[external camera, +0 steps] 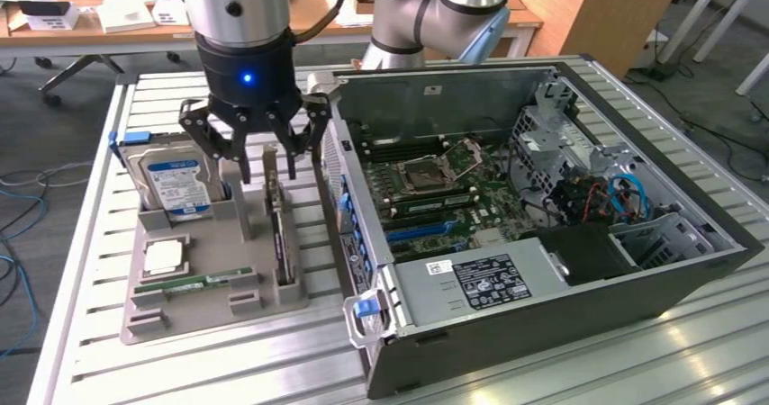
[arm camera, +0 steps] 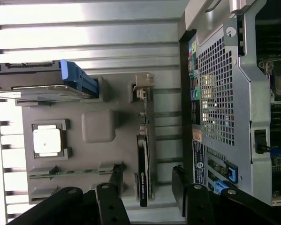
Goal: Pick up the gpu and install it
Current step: 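Pick up the gpu and move the gpu toward the slot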
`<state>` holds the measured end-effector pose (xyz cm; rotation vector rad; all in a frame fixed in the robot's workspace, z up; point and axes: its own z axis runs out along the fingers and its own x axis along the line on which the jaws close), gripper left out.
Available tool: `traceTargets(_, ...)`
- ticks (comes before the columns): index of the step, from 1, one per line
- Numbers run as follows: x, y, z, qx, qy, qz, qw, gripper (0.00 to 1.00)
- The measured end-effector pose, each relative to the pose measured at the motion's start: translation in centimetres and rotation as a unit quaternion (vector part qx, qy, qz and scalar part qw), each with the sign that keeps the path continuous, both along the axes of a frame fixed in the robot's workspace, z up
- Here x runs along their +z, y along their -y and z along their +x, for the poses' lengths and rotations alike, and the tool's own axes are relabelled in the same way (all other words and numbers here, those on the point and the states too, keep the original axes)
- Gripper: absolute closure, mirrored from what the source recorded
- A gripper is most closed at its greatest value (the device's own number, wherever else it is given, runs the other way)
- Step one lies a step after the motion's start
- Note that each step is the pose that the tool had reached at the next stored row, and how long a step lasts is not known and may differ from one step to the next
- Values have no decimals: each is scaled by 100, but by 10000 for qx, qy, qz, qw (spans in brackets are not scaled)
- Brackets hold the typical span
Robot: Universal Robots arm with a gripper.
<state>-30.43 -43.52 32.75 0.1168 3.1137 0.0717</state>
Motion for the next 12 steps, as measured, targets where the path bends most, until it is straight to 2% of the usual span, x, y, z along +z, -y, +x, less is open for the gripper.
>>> traceTargets(12, -150, 0, 0, 0, 0, 2, 10000, 45)
